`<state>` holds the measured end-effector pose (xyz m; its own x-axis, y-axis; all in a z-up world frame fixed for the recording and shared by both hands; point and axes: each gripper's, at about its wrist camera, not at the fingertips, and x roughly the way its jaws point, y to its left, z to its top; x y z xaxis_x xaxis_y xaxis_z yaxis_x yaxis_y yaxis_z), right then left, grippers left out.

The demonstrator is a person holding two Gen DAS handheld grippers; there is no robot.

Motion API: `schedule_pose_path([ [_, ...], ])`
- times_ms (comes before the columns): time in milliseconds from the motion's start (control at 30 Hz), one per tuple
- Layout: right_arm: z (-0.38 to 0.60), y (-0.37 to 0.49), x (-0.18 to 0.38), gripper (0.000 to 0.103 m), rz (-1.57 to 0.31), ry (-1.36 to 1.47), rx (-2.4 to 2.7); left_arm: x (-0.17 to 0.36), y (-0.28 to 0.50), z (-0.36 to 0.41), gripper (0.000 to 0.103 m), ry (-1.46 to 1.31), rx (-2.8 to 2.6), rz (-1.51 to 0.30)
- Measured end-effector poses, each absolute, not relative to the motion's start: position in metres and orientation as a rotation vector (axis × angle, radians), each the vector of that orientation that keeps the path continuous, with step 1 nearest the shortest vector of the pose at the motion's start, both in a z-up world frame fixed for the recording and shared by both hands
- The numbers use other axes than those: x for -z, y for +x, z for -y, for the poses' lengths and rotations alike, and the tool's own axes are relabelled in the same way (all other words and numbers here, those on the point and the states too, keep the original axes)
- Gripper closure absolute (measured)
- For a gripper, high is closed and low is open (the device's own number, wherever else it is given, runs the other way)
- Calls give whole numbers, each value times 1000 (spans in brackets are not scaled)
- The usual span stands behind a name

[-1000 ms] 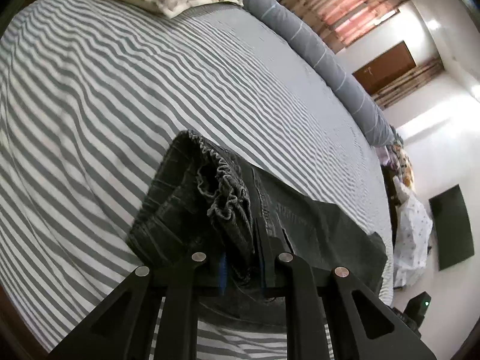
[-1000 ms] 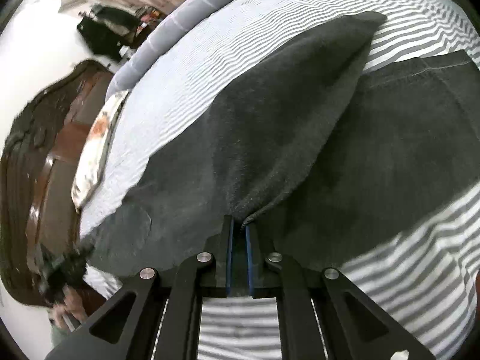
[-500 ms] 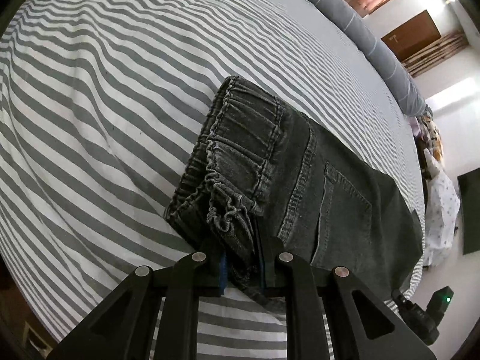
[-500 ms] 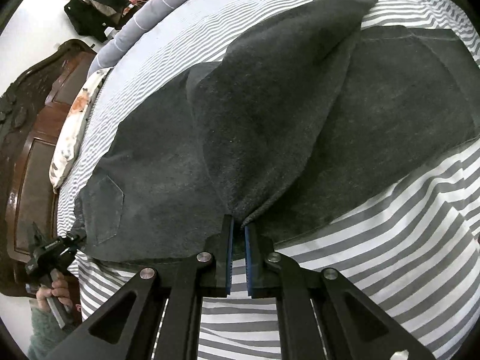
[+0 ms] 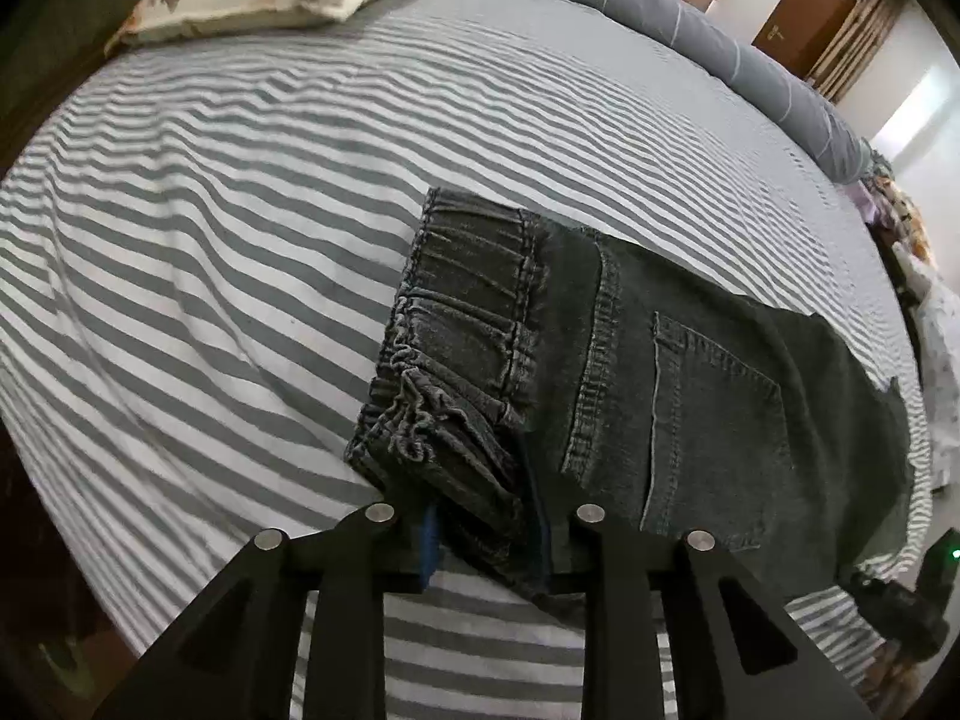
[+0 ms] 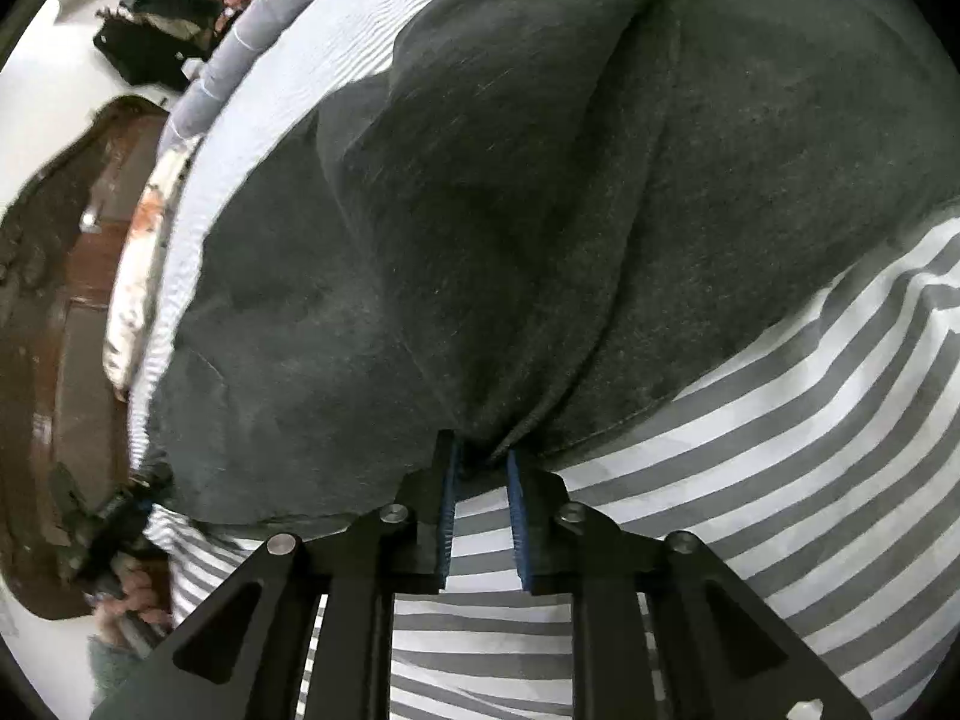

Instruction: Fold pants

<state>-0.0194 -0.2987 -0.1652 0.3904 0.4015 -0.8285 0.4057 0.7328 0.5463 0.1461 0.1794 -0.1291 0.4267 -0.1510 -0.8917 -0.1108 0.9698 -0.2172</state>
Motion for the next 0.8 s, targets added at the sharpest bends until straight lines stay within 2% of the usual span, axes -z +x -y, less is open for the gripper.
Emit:
schedule_pose_path([
  [233, 321, -19, 171, 85, -1145, 930, -46, 90, 119, -171, 69, -192, -45, -1029],
  [433, 333, -20, 178, 82, -1125, 999, -70, 52, 80, -129, 59, -65, 32, -901],
  [500, 336, -20, 179, 80, -1122, 1007, -71, 44, 70, -111, 52, -57, 93, -884],
  [667, 346, -21, 180, 73, -1112, 1044, -66, 45, 58, -51, 48, -2, 267, -872],
  [800, 353, -17, 182, 73, -1104, 1103, -97, 53, 51, 2, 47, 94, 361, -856],
])
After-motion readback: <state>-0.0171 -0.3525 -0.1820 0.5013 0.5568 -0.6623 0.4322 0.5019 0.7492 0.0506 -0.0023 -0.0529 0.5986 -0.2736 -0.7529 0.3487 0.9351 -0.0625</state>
